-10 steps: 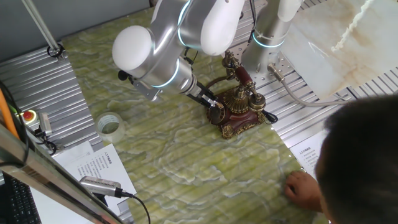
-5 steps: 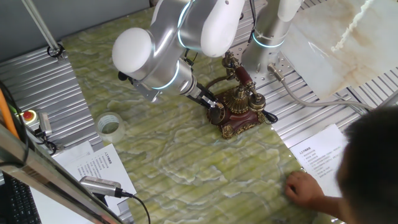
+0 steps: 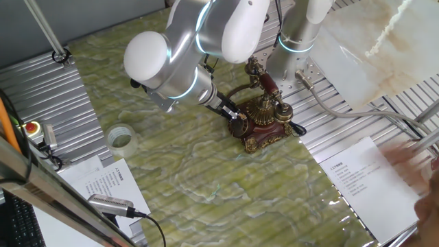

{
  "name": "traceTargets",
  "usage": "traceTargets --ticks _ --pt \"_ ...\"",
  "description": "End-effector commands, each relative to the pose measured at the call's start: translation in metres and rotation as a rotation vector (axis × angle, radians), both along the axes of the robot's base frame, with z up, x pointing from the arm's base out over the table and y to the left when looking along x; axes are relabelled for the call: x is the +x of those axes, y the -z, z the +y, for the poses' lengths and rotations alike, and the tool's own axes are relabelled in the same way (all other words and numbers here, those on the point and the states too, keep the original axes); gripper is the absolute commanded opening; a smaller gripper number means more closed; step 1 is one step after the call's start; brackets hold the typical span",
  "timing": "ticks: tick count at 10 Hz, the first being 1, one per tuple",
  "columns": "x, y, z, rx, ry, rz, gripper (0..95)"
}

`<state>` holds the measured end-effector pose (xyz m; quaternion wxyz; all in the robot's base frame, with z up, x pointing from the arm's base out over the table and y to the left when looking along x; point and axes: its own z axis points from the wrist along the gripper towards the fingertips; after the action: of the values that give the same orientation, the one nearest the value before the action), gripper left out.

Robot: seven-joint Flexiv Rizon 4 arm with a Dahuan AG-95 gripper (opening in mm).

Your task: Dial a number on an old rotary phone

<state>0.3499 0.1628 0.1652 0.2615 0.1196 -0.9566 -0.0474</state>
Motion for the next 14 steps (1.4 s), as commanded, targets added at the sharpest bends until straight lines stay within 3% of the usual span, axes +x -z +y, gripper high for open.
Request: traceTargets --ticks 1,14 --pt "-0.0008 0.0013 0.0007 0.001 0.004 0.000 0.0" --pt "-0.0003 0.0033 0.0017 0.002 0.024 -0.003 0.0"
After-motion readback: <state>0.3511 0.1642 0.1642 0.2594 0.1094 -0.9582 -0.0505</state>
